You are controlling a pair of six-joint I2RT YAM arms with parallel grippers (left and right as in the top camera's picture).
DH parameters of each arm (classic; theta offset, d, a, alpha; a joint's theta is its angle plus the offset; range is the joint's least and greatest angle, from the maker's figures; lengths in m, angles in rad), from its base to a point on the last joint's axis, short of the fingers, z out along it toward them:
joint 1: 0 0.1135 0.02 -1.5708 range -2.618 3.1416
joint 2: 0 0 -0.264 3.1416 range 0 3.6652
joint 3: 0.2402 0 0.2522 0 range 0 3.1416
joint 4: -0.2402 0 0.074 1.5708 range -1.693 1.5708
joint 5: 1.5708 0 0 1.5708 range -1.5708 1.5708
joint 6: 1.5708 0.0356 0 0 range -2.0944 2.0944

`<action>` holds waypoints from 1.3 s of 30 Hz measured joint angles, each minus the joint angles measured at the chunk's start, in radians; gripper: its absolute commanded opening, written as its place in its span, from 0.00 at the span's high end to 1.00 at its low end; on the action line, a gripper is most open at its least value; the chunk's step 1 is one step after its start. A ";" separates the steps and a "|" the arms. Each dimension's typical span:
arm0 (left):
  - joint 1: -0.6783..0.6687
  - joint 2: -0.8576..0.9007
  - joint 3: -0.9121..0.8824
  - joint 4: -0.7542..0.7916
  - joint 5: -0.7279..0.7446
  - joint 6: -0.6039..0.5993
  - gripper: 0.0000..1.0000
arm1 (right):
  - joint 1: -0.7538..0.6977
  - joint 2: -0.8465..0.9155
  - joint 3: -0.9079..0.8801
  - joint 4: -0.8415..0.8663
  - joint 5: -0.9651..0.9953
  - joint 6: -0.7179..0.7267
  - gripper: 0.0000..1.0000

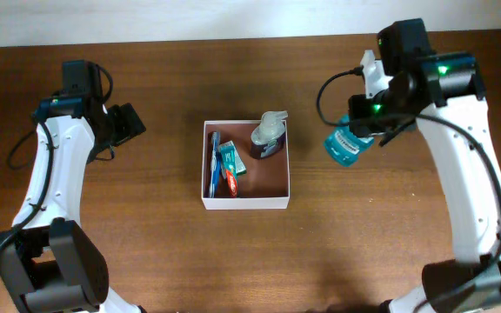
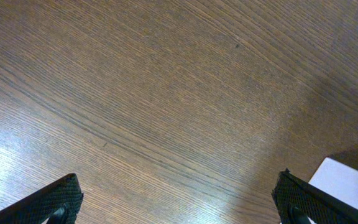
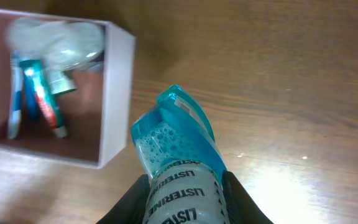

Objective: Pack container
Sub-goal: 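Lift the Listerine bottle and carry it over the pink box, then lower the Listerine bottle into the box beside the pump bottle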

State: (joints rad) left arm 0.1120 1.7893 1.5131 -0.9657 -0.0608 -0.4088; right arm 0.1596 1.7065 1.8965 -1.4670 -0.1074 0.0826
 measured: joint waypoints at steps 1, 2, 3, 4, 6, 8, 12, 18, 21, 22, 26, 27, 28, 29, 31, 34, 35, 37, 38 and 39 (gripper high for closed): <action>0.000 0.000 0.000 0.000 0.000 0.000 0.01 | 0.021 -0.007 0.000 -0.003 -0.001 0.016 0.73; 0.000 0.000 0.000 0.000 0.000 0.000 0.01 | 0.044 -0.011 0.000 -0.005 0.000 0.028 0.73; 0.000 0.000 0.000 0.000 0.000 0.000 0.00 | 0.069 -0.013 0.000 -0.007 -0.002 0.042 0.73; 0.000 0.000 0.000 0.000 0.000 0.000 0.01 | 0.103 -0.013 0.000 -0.006 -0.004 0.056 0.73; 0.000 0.000 0.000 0.000 0.000 0.000 0.01 | 0.149 -0.013 -0.001 -0.004 -0.004 0.083 0.73; 0.000 0.000 0.000 0.000 0.000 0.000 0.01 | 0.196 -0.013 -0.001 0.001 -0.003 0.111 0.73; 0.000 0.000 0.000 0.000 0.000 0.000 0.01 | 0.269 -0.013 -0.001 0.005 0.008 0.162 0.73; 0.000 0.000 0.000 0.000 0.000 0.000 0.01 | 0.338 -0.013 -0.001 0.030 0.023 0.235 0.73; 0.000 0.000 0.000 0.000 0.000 0.000 0.01 | 0.379 -0.013 -0.002 0.064 0.039 0.273 0.73; 0.000 0.000 0.000 0.000 0.000 0.000 0.01 | 0.394 -0.013 -0.002 0.072 0.047 0.289 0.73; 0.000 0.000 0.000 0.000 0.000 0.000 0.01 | 0.446 -0.013 -0.002 0.096 0.093 0.356 0.73; 0.000 0.000 0.000 0.000 0.000 0.000 0.01 | 0.455 -0.013 -0.002 0.100 0.105 0.367 0.73; 0.000 0.000 0.000 0.000 0.000 0.000 0.01 | 0.463 -0.012 -0.002 0.106 0.114 0.379 0.73; 0.000 0.000 0.000 0.000 0.000 0.000 0.01 | 0.469 -0.011 -0.002 0.114 0.122 0.390 0.73; 0.000 0.000 0.000 0.000 0.000 0.000 0.01 | 0.479 -0.003 -0.002 0.127 0.134 0.410 0.73; 0.000 0.000 0.000 0.000 0.000 0.000 0.01 | 0.488 0.017 -0.002 0.136 0.146 0.442 0.72; 0.000 0.000 0.000 0.000 0.000 0.000 0.01 | 0.488 0.025 -0.002 0.135 0.153 0.453 0.72; 0.000 0.000 0.000 0.000 0.000 0.000 0.01 | 0.489 0.042 -0.003 0.133 0.161 0.473 0.72; 0.000 0.000 0.000 0.000 0.000 0.000 0.01 | 0.489 0.048 -0.003 0.133 0.164 0.482 0.72; 0.000 0.000 0.000 0.000 0.000 0.000 0.01 | 0.489 0.056 -0.003 0.133 0.168 0.491 0.72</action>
State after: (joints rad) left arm 0.1120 1.7893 1.5131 -0.9653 -0.0608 -0.4088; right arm 0.6487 1.7622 1.8938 -1.3342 0.0605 0.5735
